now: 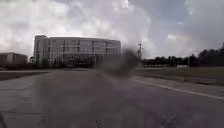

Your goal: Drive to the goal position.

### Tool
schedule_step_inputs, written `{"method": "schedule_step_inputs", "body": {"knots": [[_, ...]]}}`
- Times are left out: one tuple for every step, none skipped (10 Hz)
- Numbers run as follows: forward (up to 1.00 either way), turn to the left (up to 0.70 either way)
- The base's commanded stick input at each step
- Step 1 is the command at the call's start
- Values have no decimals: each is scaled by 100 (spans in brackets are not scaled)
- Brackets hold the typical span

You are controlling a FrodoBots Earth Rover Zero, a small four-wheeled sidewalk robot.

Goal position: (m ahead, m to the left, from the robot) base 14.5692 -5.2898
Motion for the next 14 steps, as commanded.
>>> {"method": "schedule_step_inputs", "body": {"knots": [[70, 0], [70, 0], [70, 0], [70, 0], [70, 0], [70, 0], [70, 0], [70, 0], [70, 0], [70, 0], [70, 0], [70, 0], [70, 0], [70, 0]]}}
